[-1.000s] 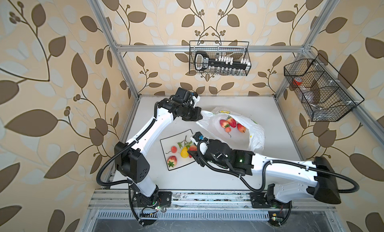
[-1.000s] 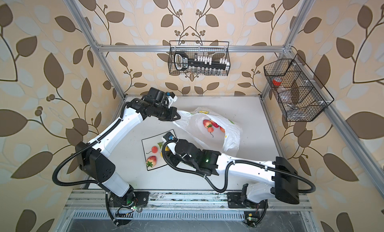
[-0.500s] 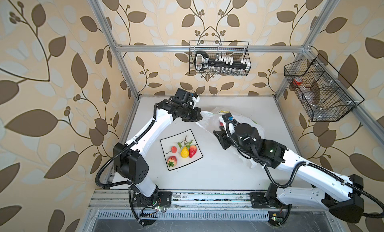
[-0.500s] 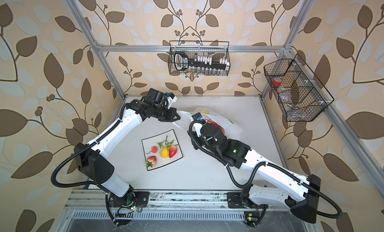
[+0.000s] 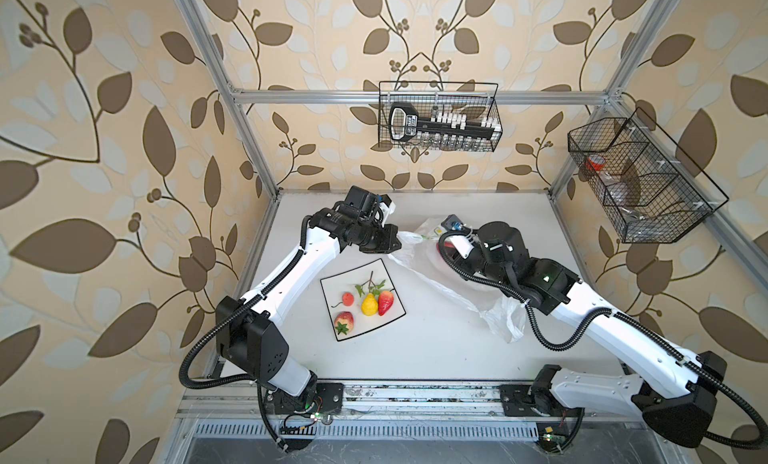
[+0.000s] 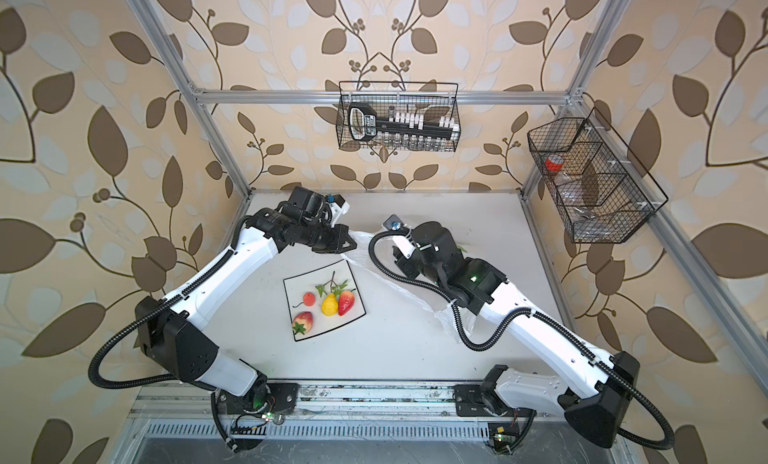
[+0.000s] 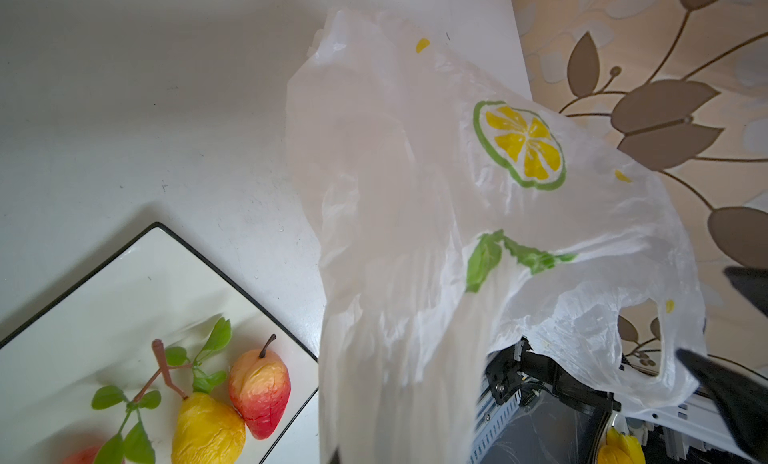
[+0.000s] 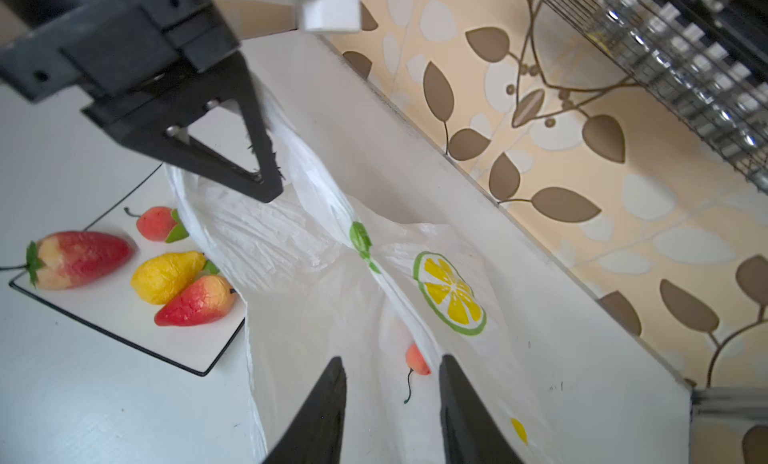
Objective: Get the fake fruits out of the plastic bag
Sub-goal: 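Move the right gripper back into the bag above the remaining fruits, then lower the open right gripper toward the small round fruit in the bag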
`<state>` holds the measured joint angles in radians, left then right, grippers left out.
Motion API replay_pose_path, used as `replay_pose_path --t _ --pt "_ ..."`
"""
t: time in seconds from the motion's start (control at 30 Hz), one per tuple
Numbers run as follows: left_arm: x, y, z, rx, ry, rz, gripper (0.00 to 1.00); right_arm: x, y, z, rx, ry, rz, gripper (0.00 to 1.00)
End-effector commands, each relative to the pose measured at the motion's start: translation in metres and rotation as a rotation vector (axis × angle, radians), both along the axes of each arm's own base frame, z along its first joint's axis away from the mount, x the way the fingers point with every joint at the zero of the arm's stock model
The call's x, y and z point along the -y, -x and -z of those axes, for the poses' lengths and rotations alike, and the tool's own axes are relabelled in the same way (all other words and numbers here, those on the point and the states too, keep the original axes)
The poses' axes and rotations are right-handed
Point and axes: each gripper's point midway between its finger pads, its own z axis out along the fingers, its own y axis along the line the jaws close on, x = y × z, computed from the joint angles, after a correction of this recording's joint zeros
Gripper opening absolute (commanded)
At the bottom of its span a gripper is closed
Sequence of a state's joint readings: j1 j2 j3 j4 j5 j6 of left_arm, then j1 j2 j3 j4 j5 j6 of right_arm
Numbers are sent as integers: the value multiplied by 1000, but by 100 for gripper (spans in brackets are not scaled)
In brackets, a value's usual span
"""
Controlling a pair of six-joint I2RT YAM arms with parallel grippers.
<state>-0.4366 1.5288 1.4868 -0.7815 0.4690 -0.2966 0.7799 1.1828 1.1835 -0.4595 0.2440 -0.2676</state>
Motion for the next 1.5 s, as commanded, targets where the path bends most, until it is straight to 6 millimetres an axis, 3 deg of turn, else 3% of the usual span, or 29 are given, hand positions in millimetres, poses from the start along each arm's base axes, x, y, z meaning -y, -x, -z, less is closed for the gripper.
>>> replay_pose_path --t 0.0,0.1,0.3,0.57,0.6,0.87,1.0,1.17,1.37,1.47 --pt "-3 5 -20 40 46 0 0 -14 7 21 115 230 -162 38" --pt "-3 6 -19 37 45 2 0 -15 1 37 149 333 -178 38" --pt "-5 10 -14 32 26 18 0 3 -21 79 142 577 -144 36" --pt "-7 21 -3 13 22 43 0 34 -43 120 52 659 -81 36" --pt "-9 26 -13 43 34 48 0 37 -44 125 42 663 -75 36" --pt "-5 36 -24 86 89 89 0 55 -45 167 -31 730 -32 40" --pt "0 46 -27 83 132 134 0 64 -48 180 -99 709 84 44" --pt "0 55 -24 73 140 156 0 71 -36 201 -281 617 229 52" --pt "2 59 -21 54 159 165 0 80 -20 221 -468 488 468 53" --pt "9 62 -21 51 168 182 0 73 -15 229 -533 389 528 53"
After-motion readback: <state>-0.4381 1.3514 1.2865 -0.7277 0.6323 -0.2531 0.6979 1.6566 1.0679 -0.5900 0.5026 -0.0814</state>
